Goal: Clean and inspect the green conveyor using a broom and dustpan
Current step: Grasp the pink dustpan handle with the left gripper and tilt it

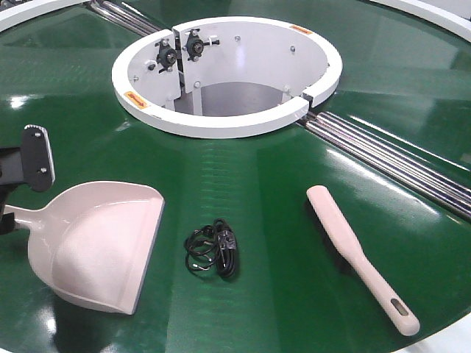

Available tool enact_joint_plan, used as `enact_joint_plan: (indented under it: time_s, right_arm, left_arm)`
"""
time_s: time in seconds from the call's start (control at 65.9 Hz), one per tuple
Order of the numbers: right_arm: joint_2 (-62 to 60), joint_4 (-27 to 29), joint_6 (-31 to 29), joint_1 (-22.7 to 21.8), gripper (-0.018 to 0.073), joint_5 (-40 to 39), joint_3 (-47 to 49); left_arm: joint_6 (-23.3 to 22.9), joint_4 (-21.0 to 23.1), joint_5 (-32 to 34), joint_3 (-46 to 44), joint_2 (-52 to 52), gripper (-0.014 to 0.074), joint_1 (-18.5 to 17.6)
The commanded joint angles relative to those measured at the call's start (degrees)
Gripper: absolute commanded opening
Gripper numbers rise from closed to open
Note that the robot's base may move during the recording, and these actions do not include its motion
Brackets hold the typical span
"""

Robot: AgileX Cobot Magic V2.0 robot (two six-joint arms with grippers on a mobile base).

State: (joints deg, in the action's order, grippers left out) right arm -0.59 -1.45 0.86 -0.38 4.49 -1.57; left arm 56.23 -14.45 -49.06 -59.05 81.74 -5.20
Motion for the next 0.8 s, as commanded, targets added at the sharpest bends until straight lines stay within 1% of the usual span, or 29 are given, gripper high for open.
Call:
enact_joint_plan:
  time_s: [0.0, 0.152, 0.288, 0.516, 0.668, 0.744, 0.789]
  right_arm:
    - [-1.1, -0.2, -0.2, -0.1, -0.0010, -4.5, -0.7]
    - [-1.1, -0.1, -0.2, -0.1, -0.0010, -4.5, -0.7]
    - [-1.1, -0.1, -0.2, -0.1, -0.0010, -4.5, -0.7]
    - [-1.1, 0.0, -0.2, -0.1, -0.0010, -4.5, -0.7]
    - [-1.1, 0.0, -0.2, -0.1, -0.0010, -4.5, -0.7]
    - [-1.1, 0.0, -0.2, -0.1, -0.0010, -4.5, -0.7]
    - [-1.1, 0.0, -0.2, -0.1, -0.0010, -4.5, -0.7]
  left_arm:
    - [0.0, -4.0, 1.5, -1.7, -0.5, 0.0477, -0.4]
    - [0.3, -5.4, 2.6, -1.7, 2.1, 0.0496, -0.2]
    - [3.5, -5.4, 3.1, -1.8, 4.5, 0.0506, -0.2]
    - [6.1, -5.4, 3.2, -1.8, 6.5, 0.0506, -0.2]
    - [6.1, -6.4, 3.2, -2.9, 8.1, 0.0506, -0.2]
    - [6.0, -6.3, 3.0, -4.5, 8.9, 0.0506, -0.1]
    - [6.0, -5.5, 2.9, -5.6, 9.3, 0.0506, 0.1]
